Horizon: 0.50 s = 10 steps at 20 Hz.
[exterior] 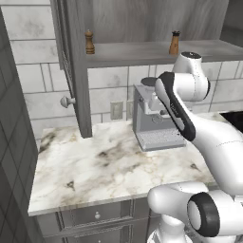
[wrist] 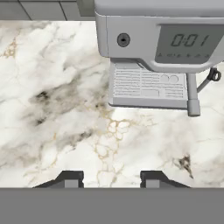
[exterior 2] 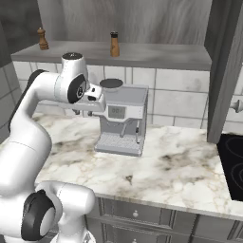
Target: Take 2 condiments from the cabinet and move them on the counter near the stove.Make sure the condiments are lined up with each other, next to each other.
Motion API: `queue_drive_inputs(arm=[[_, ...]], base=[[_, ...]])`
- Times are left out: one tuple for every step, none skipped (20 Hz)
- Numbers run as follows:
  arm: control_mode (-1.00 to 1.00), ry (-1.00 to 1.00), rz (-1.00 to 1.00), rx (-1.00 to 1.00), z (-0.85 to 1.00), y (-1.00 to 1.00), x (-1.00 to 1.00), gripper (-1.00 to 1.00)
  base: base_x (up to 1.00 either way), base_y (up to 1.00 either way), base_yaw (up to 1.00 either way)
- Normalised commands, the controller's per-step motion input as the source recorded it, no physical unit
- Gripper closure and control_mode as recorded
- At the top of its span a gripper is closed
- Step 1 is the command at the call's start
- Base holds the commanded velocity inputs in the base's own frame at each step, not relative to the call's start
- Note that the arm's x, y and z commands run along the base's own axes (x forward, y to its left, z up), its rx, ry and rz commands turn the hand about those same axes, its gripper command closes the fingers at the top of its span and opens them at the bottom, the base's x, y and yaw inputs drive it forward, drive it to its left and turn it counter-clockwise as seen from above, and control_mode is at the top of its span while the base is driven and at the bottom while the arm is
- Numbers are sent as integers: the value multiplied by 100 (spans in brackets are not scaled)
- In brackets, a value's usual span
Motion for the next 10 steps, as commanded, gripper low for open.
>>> queue_drive_inputs(arm=[[-100,0,0,0,0,1,0,-100],[-100,0,0,0,6,0,0,-100],[-100,-2,6,0,6,0,-17,-100],[-100,-15,11,0,7,0,-43,-100],[-100,-25,11,0,7,0,-46,-100],[-100,-29,10,0,13,0,-49,-100],[-100,-27,4,0,19,0,-44,-100],[-100,-23,0,0,26,0,-31,-100],[-100,-24,0,-3,24,0,-21,-100],[-100,-22,0,0,39,0,-19,-100]], base=[[0,0,0],[0,0,0],[0,0,0],[0,0,0],[0,0,0],[0,0,0],[0,0,0],[0,0,0],[0,0,0],[0,0,0]])
